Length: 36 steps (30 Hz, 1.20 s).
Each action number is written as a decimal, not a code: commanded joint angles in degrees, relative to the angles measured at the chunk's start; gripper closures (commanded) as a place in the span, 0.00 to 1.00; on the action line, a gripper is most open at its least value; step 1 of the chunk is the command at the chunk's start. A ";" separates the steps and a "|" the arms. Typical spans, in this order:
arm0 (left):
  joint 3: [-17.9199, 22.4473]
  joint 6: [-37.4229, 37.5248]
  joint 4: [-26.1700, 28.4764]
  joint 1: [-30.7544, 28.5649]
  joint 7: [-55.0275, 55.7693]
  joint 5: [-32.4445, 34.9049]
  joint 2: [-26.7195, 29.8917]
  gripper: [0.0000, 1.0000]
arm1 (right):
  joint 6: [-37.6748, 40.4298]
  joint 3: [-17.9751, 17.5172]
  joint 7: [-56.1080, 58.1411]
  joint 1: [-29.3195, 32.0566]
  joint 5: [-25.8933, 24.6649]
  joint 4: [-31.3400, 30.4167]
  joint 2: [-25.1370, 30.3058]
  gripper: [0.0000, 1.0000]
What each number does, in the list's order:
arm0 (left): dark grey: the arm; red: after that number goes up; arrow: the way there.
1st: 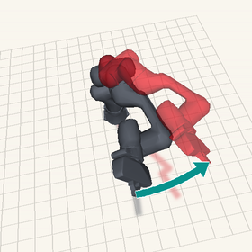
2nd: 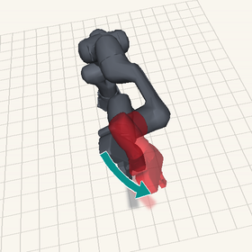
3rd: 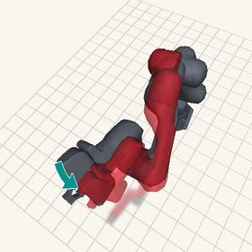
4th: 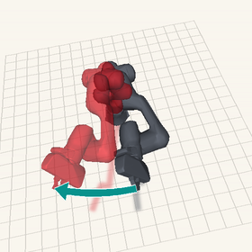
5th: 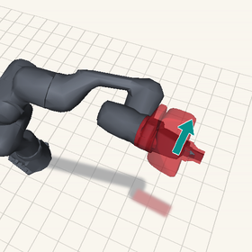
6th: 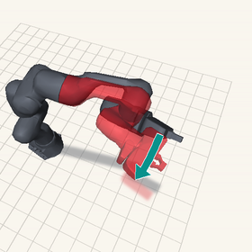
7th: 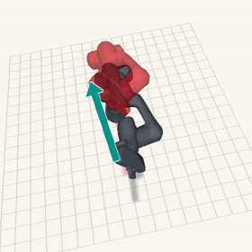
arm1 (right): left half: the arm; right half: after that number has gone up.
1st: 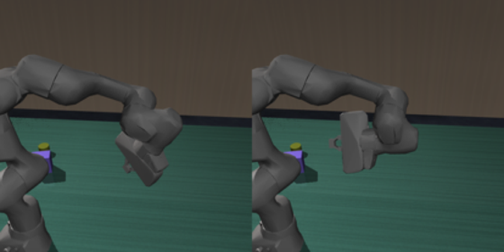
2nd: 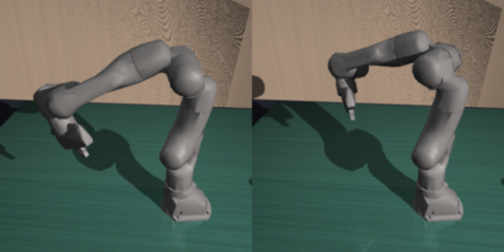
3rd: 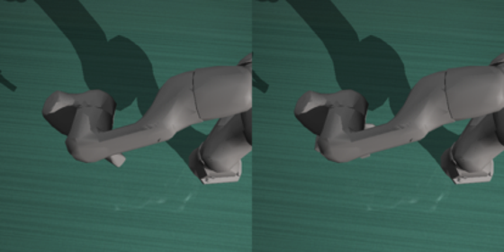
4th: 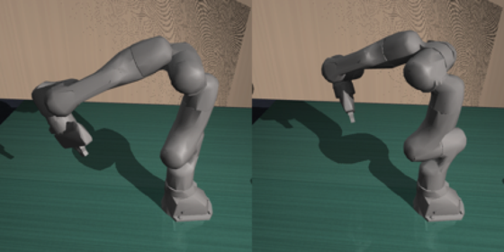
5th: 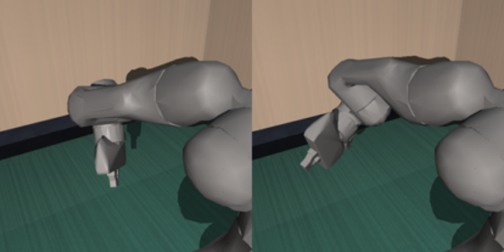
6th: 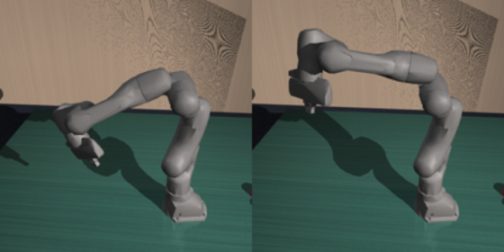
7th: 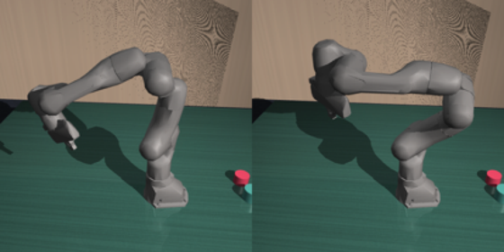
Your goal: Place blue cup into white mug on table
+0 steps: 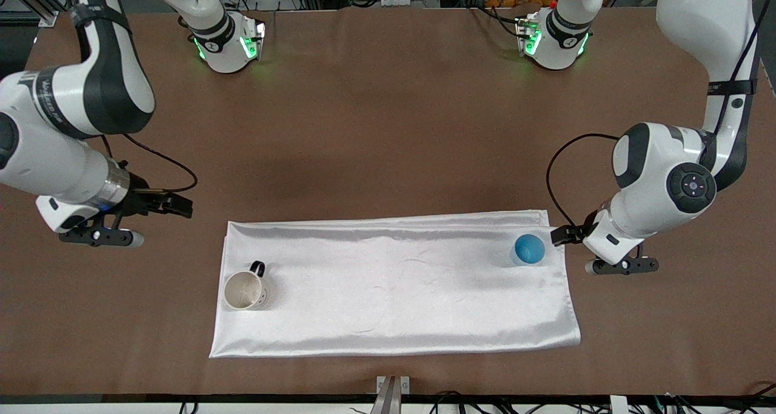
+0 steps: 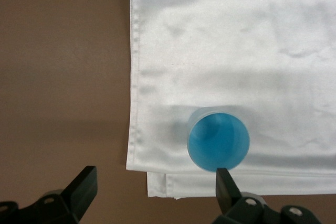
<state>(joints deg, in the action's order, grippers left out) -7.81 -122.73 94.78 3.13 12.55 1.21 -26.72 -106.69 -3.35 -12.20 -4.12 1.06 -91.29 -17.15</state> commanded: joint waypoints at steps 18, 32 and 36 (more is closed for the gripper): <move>0.17 -10.43 4.54 1.18 0.89 1.42 -4.04 0.00 | -19.51 0.01 -3.80 -3.17 -0.01 0.94 -12.55 0.00; 0.17 -15.79 8.40 1.18 0.98 1.34 -4.83 0.00 | -22.51 0.19 -4.24 -4.14 -0.01 4.99 -21.34 0.00; 0.17 -15.97 8.40 1.27 0.98 1.34 -5.45 0.00 | -23.82 0.19 -5.65 -4.23 -0.18 5.07 -21.96 0.00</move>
<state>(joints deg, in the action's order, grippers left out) -7.77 -137.28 102.29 4.20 12.56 1.22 -31.87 -129.98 -3.12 -15.68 -8.30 1.04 -88.95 -37.11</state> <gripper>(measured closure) 0.000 0.000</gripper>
